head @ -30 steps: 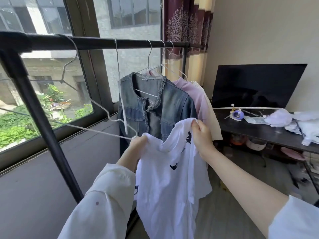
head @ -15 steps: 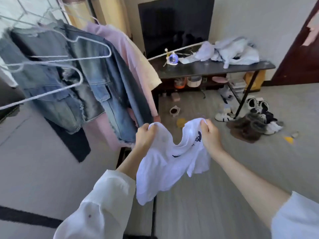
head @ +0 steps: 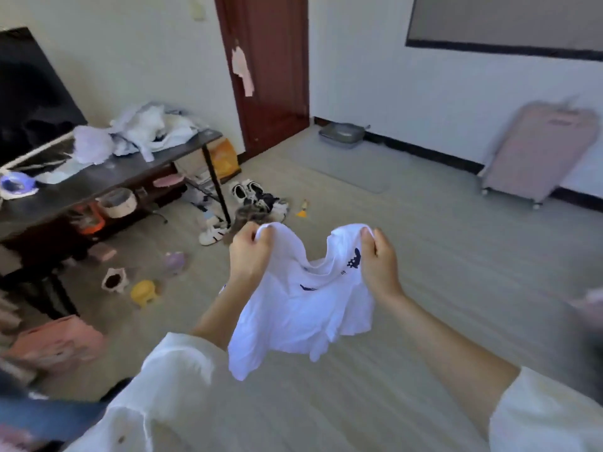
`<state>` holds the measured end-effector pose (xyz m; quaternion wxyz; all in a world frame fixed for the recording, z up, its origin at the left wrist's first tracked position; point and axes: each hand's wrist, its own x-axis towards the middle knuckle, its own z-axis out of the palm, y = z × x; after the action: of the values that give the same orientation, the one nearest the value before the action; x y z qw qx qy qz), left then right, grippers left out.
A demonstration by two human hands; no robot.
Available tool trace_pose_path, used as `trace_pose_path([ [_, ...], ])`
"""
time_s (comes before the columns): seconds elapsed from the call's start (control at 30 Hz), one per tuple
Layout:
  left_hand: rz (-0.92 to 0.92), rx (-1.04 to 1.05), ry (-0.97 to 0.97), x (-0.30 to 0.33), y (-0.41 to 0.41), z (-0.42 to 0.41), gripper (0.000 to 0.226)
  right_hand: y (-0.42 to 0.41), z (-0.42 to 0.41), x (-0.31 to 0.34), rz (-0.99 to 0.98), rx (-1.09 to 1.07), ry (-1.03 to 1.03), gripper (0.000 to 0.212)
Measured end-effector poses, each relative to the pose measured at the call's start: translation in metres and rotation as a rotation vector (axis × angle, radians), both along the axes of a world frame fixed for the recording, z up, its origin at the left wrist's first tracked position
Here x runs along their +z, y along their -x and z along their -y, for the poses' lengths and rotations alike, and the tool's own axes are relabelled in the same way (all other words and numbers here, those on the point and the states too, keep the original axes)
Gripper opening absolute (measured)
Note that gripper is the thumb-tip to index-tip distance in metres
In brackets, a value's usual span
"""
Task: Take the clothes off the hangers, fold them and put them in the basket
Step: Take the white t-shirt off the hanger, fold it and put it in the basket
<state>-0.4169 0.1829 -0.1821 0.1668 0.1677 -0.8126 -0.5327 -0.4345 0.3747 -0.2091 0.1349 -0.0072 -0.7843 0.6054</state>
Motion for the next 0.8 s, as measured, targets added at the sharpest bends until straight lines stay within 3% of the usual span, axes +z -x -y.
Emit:
trace_pose_path([
  [0.17,-0.143,-0.238,0.003,0.014,0.024,-0.183,0.037,-0.029,-0.179,0.011,-0.032,-0.312,-0.007,0.035],
  [0.4,-0.232,-0.494,-0.169,0.01,0.026,-0.422,0.032,-0.118,-0.397,0.014,-0.042,-0.872,-0.103,0.028],
  [0.57,-0.296,-0.681,-0.213,0.008,0.014,-0.568,0.031,-0.192,-0.508,0.012,0.05,-1.268,-0.115,0.027],
  [0.8,-0.304,-0.928,-0.251,0.007,-0.016,-0.765,0.035,-0.262,-0.62,0.018,0.052,-1.665,-0.202,0.029],
])
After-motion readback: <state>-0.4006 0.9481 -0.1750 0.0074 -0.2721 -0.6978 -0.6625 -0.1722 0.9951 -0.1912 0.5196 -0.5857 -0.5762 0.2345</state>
